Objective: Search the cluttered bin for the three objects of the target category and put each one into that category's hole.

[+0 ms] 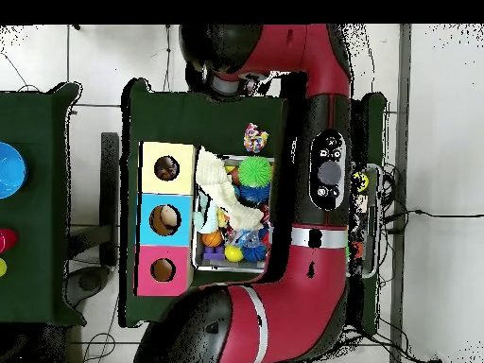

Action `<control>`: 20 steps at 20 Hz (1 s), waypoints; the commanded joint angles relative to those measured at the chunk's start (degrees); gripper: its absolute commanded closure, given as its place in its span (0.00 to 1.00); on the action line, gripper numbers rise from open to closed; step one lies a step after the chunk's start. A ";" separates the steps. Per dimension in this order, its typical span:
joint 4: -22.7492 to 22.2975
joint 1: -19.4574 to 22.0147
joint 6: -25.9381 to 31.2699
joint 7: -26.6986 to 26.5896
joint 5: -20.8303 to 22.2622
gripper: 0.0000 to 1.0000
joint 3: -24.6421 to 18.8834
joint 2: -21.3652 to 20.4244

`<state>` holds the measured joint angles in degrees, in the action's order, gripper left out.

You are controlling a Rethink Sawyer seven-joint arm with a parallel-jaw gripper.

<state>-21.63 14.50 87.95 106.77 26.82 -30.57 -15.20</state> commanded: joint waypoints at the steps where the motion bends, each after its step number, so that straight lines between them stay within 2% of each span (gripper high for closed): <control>1: -3.29 -0.89 5.81 -3.40 3.33 1.00 2.99 -2.92; 3: -3.37 -0.55 5.95 -3.88 2.95 1.00 2.85 -3.03; 5: -1.11 -0.25 7.31 -5.51 3.88 1.00 1.86 -2.04; 9: 7.31 1.98 13.77 -13.43 9.52 1.00 -5.74 1.60; 13: 11.28 5.02 17.11 -20.72 19.79 1.00 -17.08 3.38; 20: 13.02 9.34 15.72 -28.25 41.89 1.00 -36.73 3.79</control>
<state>-10.43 20.03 100.68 104.33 53.04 -50.36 -14.19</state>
